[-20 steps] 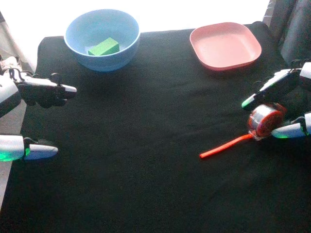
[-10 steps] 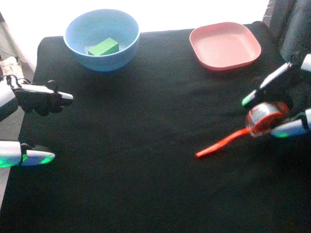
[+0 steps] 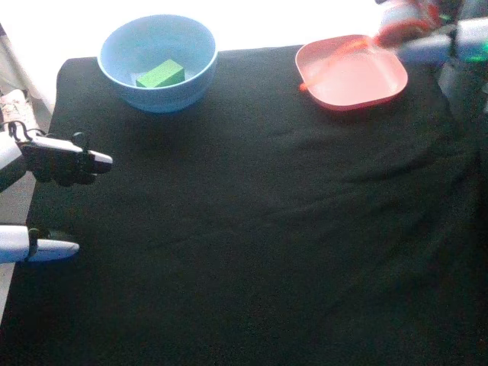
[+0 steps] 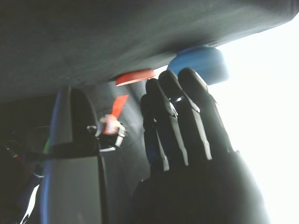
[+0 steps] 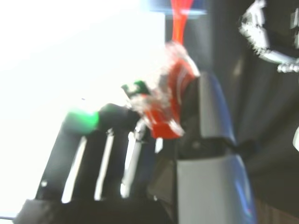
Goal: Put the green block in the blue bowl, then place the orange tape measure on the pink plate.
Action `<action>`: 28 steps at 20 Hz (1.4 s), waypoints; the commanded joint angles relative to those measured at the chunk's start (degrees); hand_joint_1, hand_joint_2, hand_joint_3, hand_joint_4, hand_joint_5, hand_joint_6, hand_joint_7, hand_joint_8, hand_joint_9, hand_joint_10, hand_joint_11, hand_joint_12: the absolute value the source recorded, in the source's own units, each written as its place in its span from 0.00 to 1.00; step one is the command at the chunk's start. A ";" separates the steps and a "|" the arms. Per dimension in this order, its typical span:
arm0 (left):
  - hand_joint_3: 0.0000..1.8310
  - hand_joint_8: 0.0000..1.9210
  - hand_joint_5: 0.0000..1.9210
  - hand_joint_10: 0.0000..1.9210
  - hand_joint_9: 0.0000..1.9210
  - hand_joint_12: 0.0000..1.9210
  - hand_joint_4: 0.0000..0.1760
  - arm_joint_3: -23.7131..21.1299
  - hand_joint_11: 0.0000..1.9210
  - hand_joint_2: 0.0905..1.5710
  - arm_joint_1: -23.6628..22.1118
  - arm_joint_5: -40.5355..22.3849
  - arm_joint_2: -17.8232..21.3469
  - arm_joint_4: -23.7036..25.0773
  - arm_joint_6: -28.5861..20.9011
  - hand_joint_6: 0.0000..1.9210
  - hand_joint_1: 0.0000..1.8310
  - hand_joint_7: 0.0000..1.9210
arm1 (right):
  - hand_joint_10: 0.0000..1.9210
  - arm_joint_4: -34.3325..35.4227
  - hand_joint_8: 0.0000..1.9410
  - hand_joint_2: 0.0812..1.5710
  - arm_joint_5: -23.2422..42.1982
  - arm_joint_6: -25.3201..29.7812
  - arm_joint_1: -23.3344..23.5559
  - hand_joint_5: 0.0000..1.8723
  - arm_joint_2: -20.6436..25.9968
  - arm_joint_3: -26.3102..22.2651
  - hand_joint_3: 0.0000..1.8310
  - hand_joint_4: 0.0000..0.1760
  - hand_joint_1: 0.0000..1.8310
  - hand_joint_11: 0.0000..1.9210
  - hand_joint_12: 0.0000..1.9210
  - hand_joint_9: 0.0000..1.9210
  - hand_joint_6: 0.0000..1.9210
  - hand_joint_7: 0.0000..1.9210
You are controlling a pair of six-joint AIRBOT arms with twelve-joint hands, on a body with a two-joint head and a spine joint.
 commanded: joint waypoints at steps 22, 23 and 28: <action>0.00 0.02 0.33 0.48 0.26 0.75 0.00 1.07 0.15 0.59 -0.75 -8.61 -1.50 -0.26 -1.61 0.00 0.65 0.41 | 0.00 -9.00 0.00 0.45 -12.55 8.02 7.02 0.01 -11.72 14.12 0.00 0.99 0.44 0.00 0.29 0.05 0.00 0.03; 0.00 0.00 0.31 0.45 0.23 0.81 0.00 0.97 0.12 0.61 -0.76 -9.10 -1.21 -0.26 -1.61 0.00 0.59 0.38 | 0.00 -7.27 0.00 0.47 -9.02 7.88 7.01 0.00 -9.13 11.00 0.00 1.00 0.46 0.00 0.02 0.00 0.00 0.00; 0.00 0.00 0.27 0.31 0.22 0.78 0.00 -0.75 0.06 0.61 0.49 -14.97 0.56 -0.73 -1.67 0.00 0.49 0.30 | 0.00 2.52 0.00 0.47 8.32 0.66 3.68 0.00 6.50 -6.82 0.00 1.00 0.46 0.00 0.00 0.00 0.00 0.00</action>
